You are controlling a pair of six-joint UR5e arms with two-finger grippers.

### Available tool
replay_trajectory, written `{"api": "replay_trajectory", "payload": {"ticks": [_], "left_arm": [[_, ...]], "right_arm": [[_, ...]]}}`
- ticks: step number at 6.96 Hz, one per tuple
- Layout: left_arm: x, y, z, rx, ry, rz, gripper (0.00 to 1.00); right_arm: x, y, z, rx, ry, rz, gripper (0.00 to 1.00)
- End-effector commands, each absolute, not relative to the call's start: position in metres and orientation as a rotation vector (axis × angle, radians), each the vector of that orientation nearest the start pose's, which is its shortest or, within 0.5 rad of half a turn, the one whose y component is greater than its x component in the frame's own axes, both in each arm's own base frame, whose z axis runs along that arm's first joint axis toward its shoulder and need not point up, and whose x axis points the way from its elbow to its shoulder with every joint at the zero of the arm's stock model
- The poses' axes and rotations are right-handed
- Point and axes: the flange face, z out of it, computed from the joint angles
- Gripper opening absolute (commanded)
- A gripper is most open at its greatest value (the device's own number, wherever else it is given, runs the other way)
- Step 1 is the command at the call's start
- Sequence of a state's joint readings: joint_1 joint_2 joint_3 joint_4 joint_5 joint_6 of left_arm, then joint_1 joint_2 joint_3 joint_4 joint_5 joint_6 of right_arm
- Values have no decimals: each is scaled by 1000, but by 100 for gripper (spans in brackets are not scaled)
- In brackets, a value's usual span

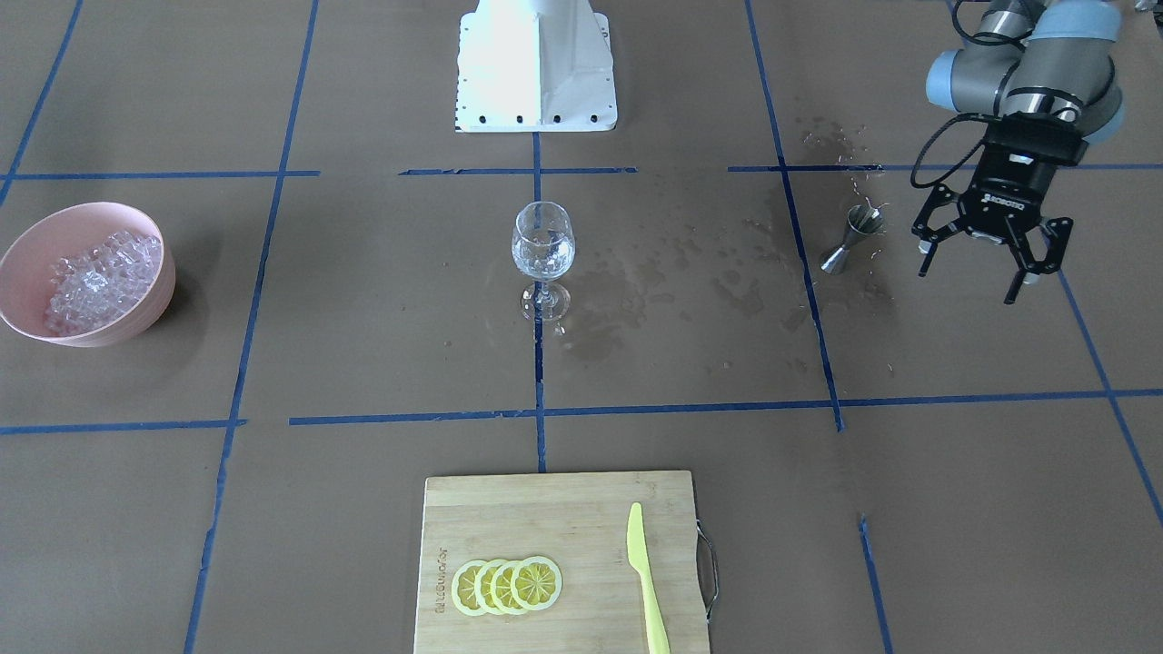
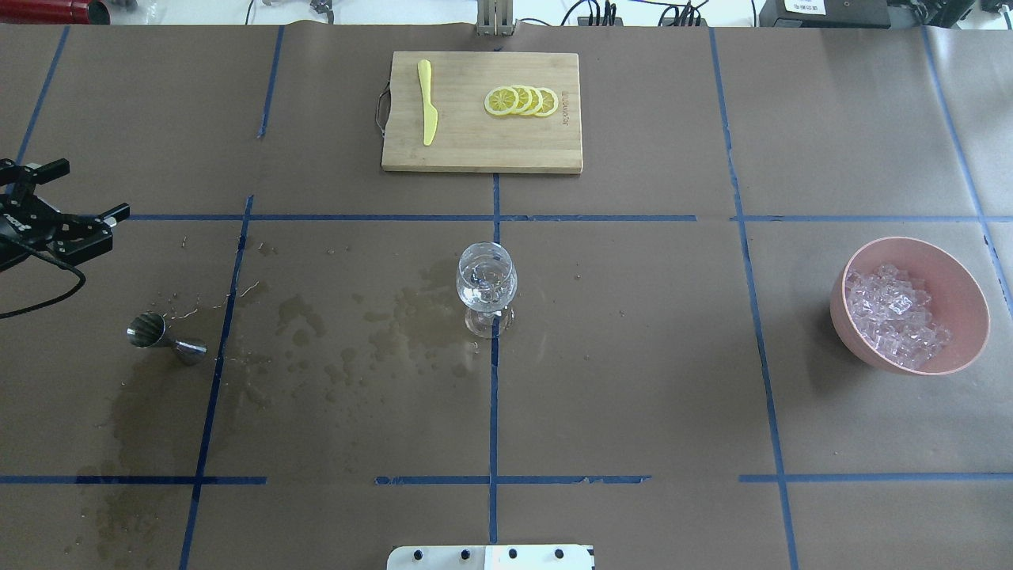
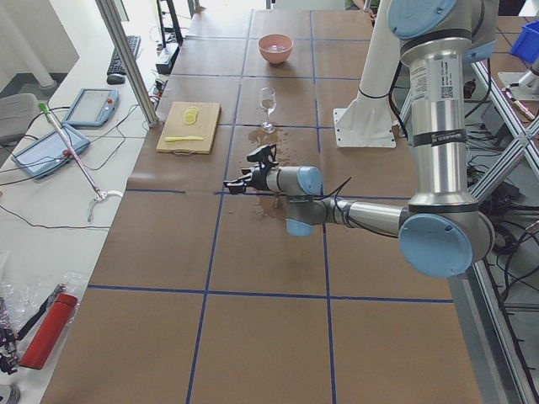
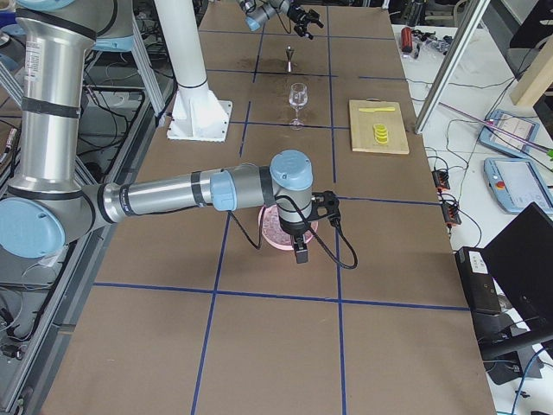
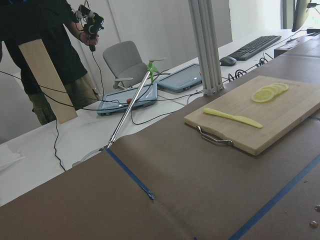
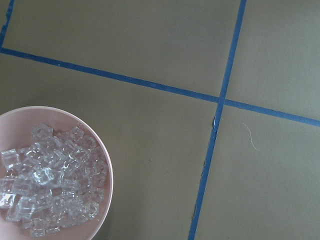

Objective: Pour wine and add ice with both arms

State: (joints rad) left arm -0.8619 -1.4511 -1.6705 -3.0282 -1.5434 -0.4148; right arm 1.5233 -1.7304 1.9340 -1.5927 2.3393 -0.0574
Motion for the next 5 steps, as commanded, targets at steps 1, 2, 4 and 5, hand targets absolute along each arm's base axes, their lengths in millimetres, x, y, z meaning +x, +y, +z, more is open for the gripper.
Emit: {"api": "replay_trajectory", "payload": {"ticks": [1,2,4,5], "left_arm": [[127,-497,494,1051,711,294,100],[87,-507,501,1002,688,283,100],[23,-523,524,728,718,175,100],[20,-521,545,610,698,134,100]], "right_arm": [[44,-430,556,175,-766,-169,100],[44,-430,556,175,-766,-169,100],[44,-429,557,173,-766,-169,100],[44,-428,558,172,-766,-168,100]]}}
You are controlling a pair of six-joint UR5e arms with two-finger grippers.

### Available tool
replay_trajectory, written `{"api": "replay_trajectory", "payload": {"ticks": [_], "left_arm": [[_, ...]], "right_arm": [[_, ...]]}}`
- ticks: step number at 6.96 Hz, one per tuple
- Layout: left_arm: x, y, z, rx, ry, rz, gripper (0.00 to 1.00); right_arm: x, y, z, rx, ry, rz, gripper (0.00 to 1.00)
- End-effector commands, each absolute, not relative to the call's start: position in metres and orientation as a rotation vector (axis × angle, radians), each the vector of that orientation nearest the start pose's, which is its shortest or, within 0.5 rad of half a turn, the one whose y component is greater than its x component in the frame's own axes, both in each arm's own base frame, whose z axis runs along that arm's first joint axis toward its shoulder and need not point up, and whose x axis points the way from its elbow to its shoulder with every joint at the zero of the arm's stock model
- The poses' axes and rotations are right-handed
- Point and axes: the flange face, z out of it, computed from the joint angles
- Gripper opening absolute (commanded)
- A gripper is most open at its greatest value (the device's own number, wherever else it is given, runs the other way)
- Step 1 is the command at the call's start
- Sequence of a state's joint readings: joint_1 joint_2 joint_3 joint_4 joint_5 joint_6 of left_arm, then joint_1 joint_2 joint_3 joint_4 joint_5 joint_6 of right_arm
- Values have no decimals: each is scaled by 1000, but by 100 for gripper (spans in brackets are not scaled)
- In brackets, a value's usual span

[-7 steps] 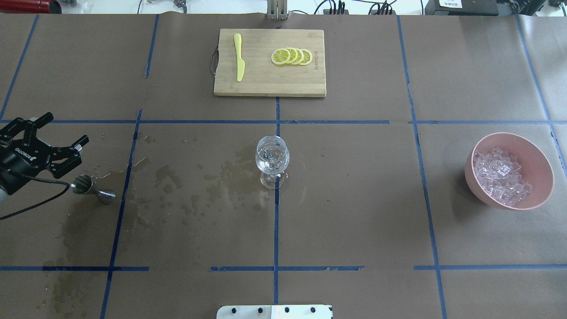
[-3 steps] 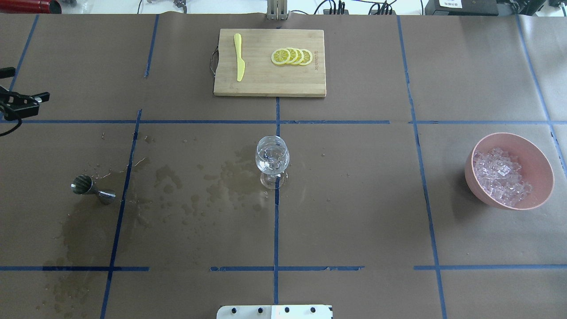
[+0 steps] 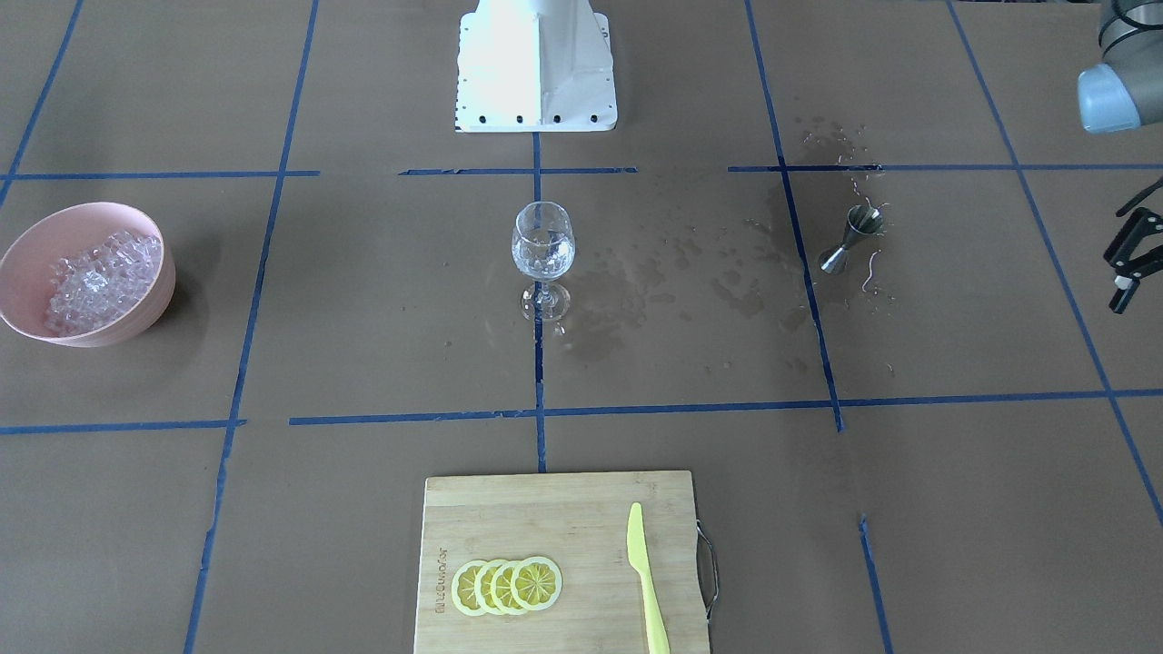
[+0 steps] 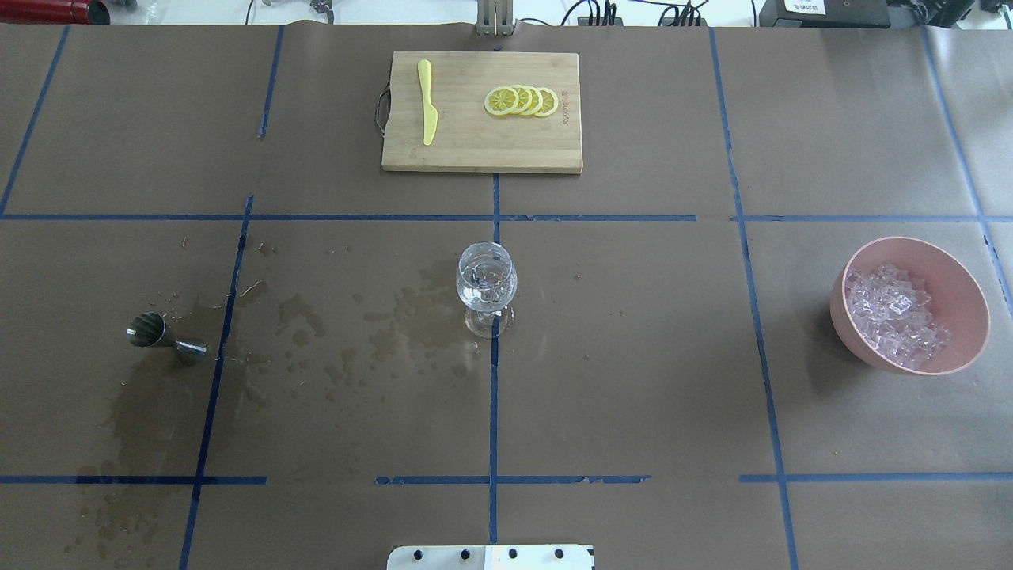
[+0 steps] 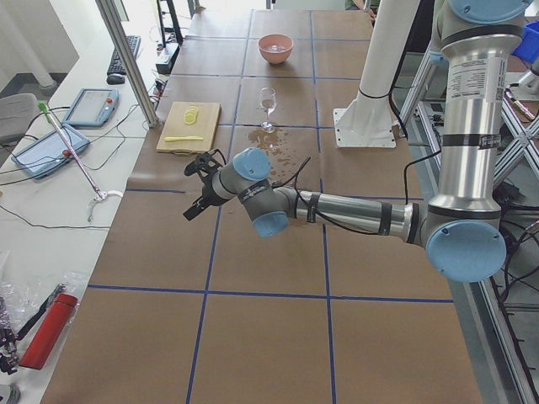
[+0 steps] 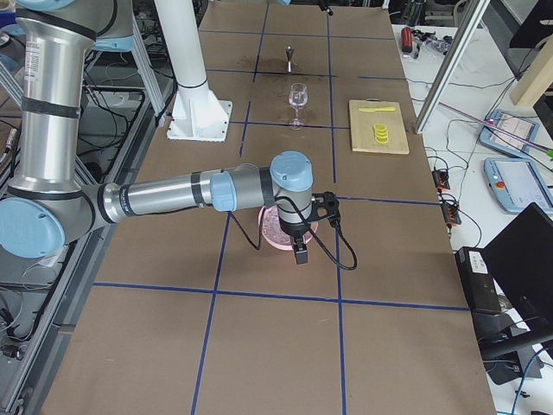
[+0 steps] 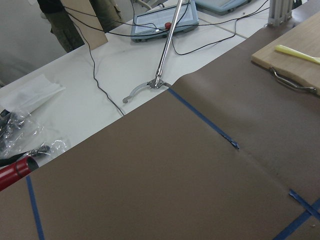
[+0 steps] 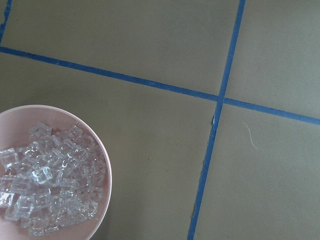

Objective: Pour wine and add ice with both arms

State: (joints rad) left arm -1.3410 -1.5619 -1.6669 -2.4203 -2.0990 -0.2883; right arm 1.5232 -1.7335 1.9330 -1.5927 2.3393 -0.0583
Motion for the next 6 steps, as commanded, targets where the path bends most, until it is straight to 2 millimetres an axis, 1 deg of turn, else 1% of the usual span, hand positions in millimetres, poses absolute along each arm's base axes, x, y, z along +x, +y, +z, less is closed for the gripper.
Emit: {"api": "replay_trajectory", "payload": {"ticks": [1,2,3,4,5,6], "left_arm": [[19,-522,568,425,665,75,100],[4,-519,574,340,655,37,100],[-7,-504,594,294,661,33,100],[-6,-491,613,184,694,14,100],[-6,-465,634,64,731,-16,100],[-8,-437,653,-9,800,-42,100]], "right_arm": [[44,-427,557,172,-766,-168,100],[44,-427,557,171,-766,-167,100],[44,-427,557,173,-766,-167,100],[44,-427,557,173,-766,-167,100],[44,-427,556,174,-768,-167,100],[44,-427,555,175,-768,-167,100]]}}
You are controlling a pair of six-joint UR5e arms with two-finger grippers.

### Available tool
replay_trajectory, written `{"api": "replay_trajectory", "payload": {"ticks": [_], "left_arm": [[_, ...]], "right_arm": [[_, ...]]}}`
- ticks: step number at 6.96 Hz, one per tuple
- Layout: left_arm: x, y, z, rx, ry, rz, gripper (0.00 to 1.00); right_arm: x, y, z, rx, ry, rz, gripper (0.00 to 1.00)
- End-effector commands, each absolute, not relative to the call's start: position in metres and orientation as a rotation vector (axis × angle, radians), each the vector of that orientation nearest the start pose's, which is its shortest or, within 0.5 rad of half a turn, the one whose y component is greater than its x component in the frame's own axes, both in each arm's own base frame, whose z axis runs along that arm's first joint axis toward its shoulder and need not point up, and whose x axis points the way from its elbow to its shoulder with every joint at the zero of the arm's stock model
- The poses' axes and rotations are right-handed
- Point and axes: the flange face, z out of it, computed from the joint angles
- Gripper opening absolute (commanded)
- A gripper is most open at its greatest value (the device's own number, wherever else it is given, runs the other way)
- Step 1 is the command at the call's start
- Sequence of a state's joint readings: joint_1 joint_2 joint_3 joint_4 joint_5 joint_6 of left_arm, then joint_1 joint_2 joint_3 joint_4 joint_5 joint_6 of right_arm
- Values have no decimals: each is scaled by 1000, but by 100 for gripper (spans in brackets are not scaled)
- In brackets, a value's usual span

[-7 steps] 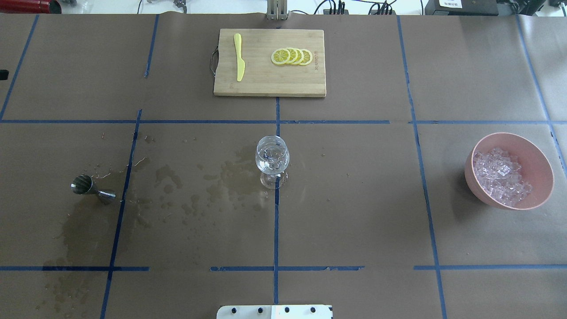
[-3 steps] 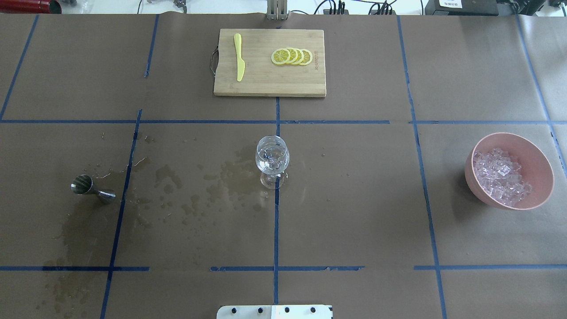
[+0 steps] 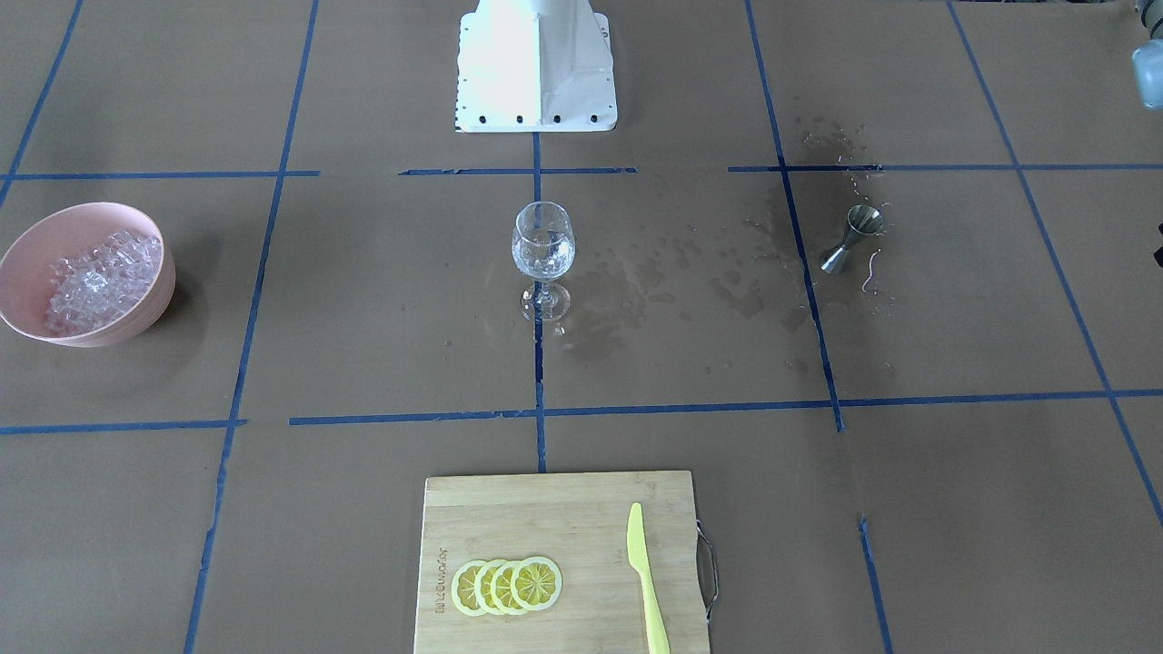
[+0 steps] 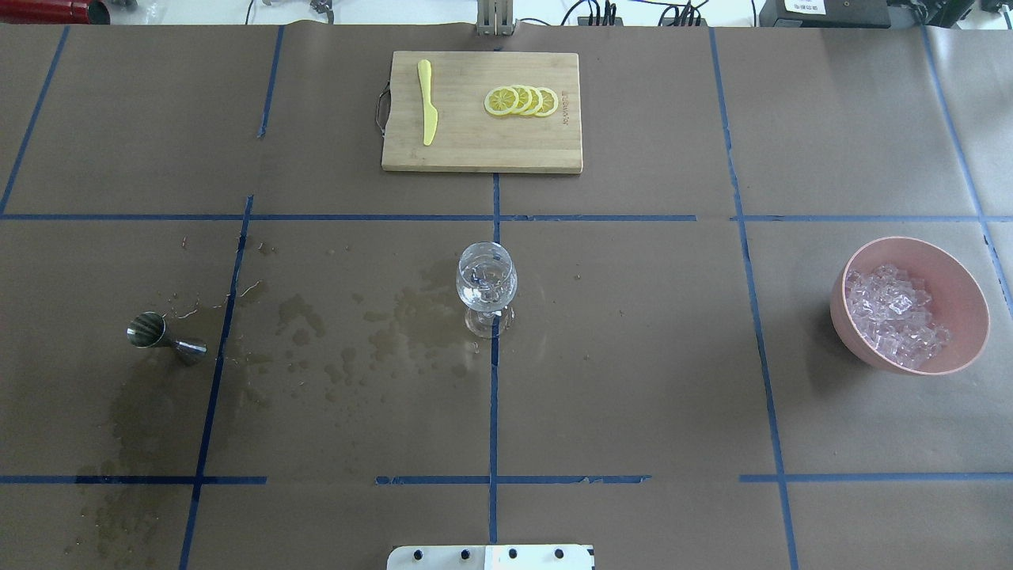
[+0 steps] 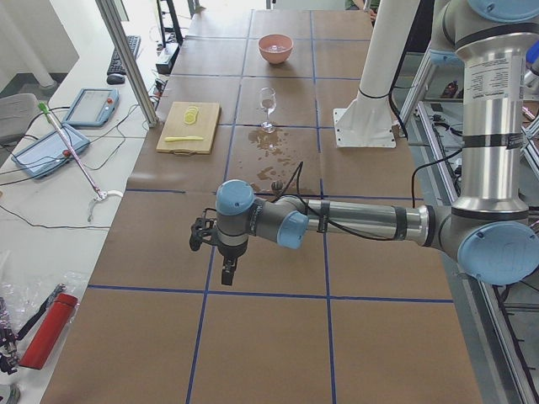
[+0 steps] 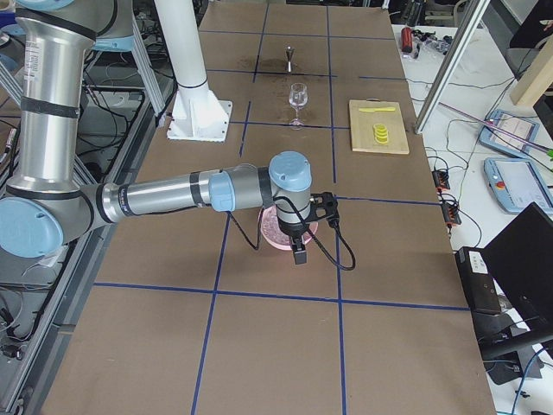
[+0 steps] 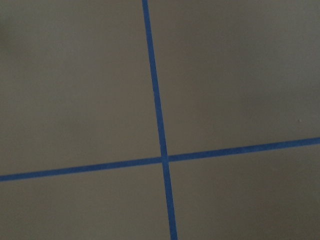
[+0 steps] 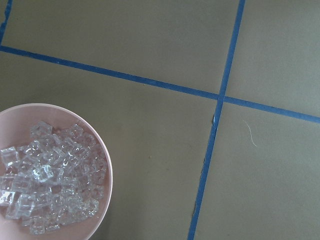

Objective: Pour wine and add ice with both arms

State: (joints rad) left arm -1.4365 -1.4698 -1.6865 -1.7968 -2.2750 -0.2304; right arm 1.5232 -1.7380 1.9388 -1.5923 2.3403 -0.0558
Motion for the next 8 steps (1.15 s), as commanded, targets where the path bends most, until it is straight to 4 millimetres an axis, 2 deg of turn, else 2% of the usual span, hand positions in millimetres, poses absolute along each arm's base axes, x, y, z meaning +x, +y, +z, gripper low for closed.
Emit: {"api": "replay_trajectory", "payload": {"ticks": [1,3,4,5,6,7,8], "left_arm": [[-9,-426,657,-27,836,-46,100],[-9,-429,652,44,834,122,100],[-16,-428,658,-18,822,79,100],[-26,-437,651,-12,818,55,100],[-37,-436,652,-31,817,21,100],[-75,-433,650,11,819,-59,100],[-84,-431,650,34,821,-74,100]], "right_arm": [[44,-427,554,178,-768,-168,100],[44,-427,551,184,-768,-171,100],[44,-428,550,185,-768,-171,100],[44,-428,550,185,-769,-171,100],[44,-428,550,185,-768,-171,100],[44,-428,550,185,-768,-171,100],[44,-428,549,186,-768,-170,100]]}}
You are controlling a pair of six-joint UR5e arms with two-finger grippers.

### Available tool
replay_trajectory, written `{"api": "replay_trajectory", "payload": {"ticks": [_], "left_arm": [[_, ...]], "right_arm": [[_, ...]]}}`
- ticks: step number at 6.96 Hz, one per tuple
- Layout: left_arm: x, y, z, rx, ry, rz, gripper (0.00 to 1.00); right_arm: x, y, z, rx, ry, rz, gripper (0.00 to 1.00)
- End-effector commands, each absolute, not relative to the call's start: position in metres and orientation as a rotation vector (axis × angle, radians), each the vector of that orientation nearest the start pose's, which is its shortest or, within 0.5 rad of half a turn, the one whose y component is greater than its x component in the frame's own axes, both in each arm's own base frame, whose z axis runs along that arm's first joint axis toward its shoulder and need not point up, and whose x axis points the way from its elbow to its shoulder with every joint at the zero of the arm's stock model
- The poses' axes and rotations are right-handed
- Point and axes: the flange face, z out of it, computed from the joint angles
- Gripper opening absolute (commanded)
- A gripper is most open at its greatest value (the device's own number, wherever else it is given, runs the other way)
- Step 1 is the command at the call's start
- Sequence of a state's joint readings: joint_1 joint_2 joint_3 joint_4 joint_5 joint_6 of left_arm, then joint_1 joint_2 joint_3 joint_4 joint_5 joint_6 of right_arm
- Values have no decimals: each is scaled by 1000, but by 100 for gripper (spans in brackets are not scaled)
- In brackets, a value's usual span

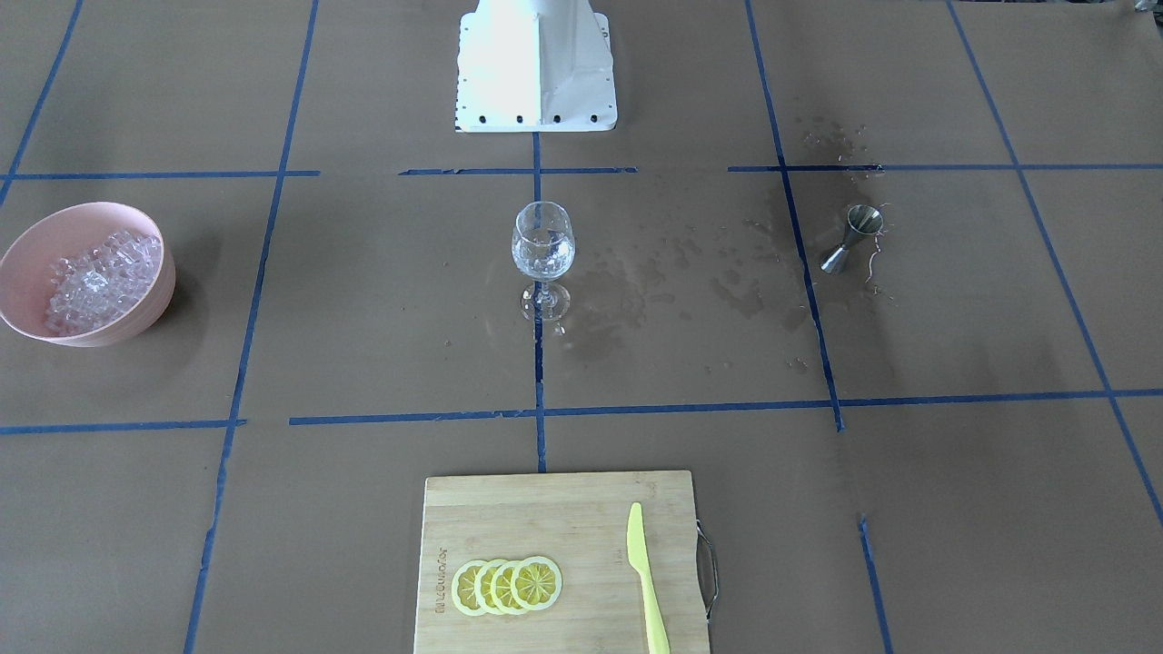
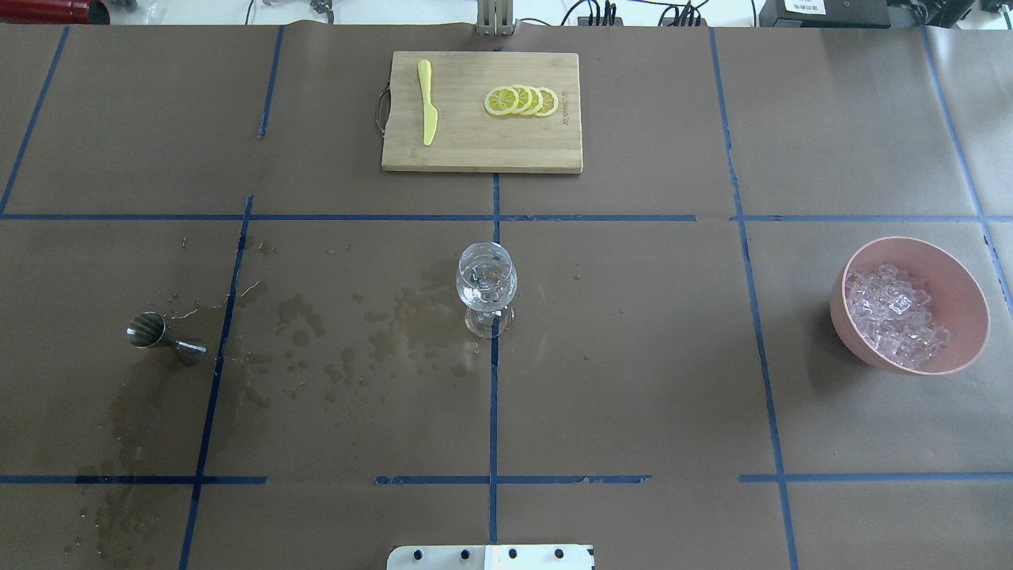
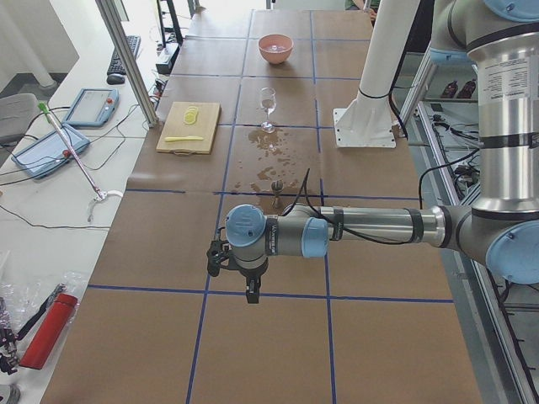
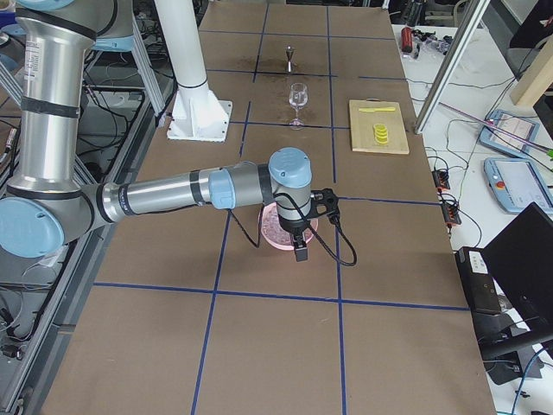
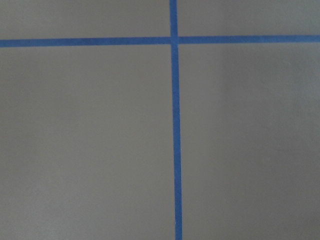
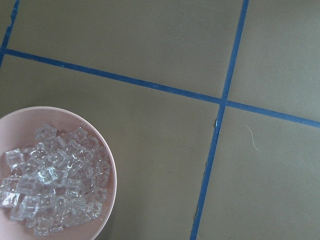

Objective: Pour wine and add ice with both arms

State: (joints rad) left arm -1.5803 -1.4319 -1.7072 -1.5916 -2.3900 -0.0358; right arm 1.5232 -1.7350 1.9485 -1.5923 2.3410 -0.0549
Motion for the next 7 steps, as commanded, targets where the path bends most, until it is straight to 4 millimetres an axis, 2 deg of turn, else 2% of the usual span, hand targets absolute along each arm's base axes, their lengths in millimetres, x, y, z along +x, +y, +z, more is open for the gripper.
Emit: {"api": "replay_trajectory", "payload": {"ticks": [1,2,3,4,5,6,7], "left_arm": [[-85,-437,640,54,819,-68,100],[-86,-441,627,83,811,-57,100],[-89,-450,616,112,761,-48,100],[-90,-452,615,115,759,-47,100],[-89,-452,615,116,761,-44,100],[-90,-452,615,128,759,-41,100],[-89,-452,615,135,759,-37,100]], "right_arm": [[44,-428,545,193,-768,-173,100],[44,-428,538,193,-771,-143,100],[37,-430,523,191,-788,-32,100],[12,-431,513,231,-824,26,100],[-21,-431,506,244,-841,67,100],[-56,-423,511,244,-828,66,100],[-97,-418,507,270,-812,108,100]]}}
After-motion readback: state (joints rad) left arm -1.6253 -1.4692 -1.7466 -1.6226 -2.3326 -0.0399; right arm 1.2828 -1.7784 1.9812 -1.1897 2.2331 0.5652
